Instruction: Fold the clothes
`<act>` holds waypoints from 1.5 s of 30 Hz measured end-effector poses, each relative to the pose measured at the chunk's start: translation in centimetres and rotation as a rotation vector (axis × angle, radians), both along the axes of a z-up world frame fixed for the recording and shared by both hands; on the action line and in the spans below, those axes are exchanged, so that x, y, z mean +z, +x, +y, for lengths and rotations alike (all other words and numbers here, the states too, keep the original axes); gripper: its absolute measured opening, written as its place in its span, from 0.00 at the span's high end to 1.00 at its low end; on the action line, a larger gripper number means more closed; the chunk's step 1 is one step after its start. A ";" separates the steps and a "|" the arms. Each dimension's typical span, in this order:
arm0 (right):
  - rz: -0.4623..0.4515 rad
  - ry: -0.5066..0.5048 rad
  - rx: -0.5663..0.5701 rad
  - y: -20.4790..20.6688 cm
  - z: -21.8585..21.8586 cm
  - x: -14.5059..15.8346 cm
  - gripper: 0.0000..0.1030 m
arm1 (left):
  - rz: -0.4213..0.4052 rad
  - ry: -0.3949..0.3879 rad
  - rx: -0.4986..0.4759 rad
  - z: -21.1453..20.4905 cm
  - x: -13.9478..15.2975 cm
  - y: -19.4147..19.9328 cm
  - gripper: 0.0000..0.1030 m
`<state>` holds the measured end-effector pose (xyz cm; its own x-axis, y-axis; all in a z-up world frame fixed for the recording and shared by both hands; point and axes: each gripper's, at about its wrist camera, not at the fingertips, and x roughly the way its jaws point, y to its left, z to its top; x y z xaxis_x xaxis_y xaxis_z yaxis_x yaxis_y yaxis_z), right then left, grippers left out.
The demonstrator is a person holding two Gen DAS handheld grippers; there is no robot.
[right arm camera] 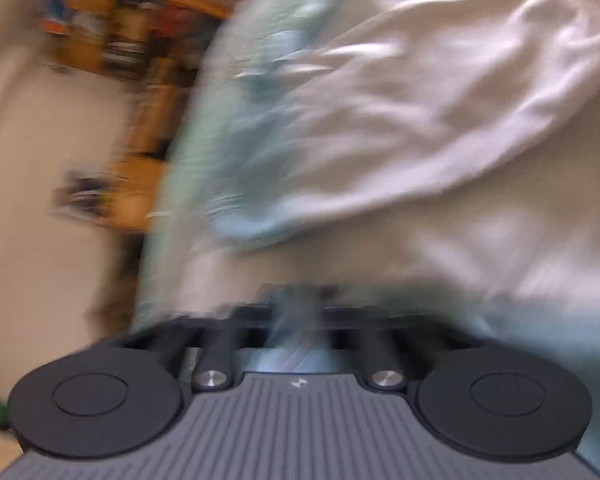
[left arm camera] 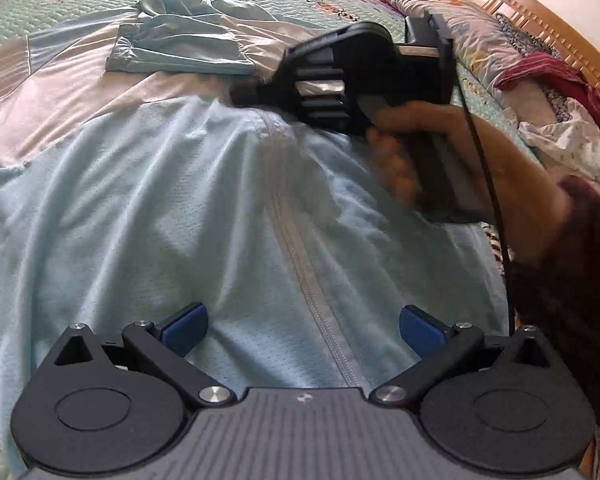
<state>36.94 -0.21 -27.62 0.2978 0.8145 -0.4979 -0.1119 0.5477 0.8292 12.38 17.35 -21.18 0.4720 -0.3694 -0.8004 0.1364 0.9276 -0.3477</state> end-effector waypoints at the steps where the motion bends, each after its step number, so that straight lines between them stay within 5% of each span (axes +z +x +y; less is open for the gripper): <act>1: -0.019 -0.010 -0.002 0.2 0.1 0.2 1.00 | 0.003 -0.007 0.000 0.2 0.0 0.0 0.01; 6: -0.101 -0.066 -0.003 0.4 0.6 1.4 1.00 | 0.021 -0.042 0.022 0.9 0.2 0.1 0.01; 8: -0.126 -0.074 0.010 -0.5 0.3 2.5 0.92 | 0.025 -0.047 0.026 1.0 0.4 0.1 0.01; 13: -0.210 -0.058 0.146 -3.4 -0.1 6.1 0.91 | 0.040 -0.074 0.039 1.5 0.5 0.1 0.01; 15: -0.173 -0.094 0.193 -3.1 0.4 5.0 0.88 | 0.047 -0.075 0.041 1.5 0.6 0.4 0.01; 16: -0.144 -0.093 0.172 -2.3 0.7 3.8 1.00 | 0.044 -0.067 0.039 1.3 0.8 0.6 0.01; 18: -0.098 -0.091 0.129 -0.8 1.3 1.8 1.00 | 0.031 -0.061 0.034 1.1 1.4 0.8 0.01; 22: -0.143 -0.126 0.099 -0.2 1.9 2.6 1.00 | -0.030 -0.070 0.017 0.7 3.0 1.0 0.01; 26: -0.182 -0.077 0.119 -1.9 0.3 4.0 0.90 | -0.070 -0.082 -0.001 0.3 3.3 2.5 0.01; 31: -0.173 -0.001 0.276 -2.9 -0.6 4.7 0.69 | -0.143 -0.288 -0.074 0.1 2.6 4.9 0.01; 33: -0.150 -0.084 0.280 -1.5 0.5 3.4 0.70 | -0.153 -0.320 -0.070 -0.1 2.0 6.4 0.01; 34: -0.139 -0.104 0.263 -0.7 0.9 2.6 0.93 | -0.149 -0.320 -0.057 -0.2 1.6 7.3 0.01; 35: -0.124 -0.101 0.233 0.1 1.2 1.9 1.00 | -0.141 -0.315 -0.041 -0.2 1.0 8.2 0.01; 37: -0.093 -0.061 0.183 1.2 1.1 1.2 1.00 | -0.082 -0.268 0.010 0.4 -0.7 9.7 0.01; 43: -0.157 -0.004 0.179 1.2 1.2 2.9 0.84 | -0.068 -0.366 0.049 2.0 -2.5 10.0 0.01; 45: -0.143 -0.086 0.174 2.1 2.4 1.8 0.99 | -0.064 -0.344 0.047 1.5 -2.4 10.2 0.01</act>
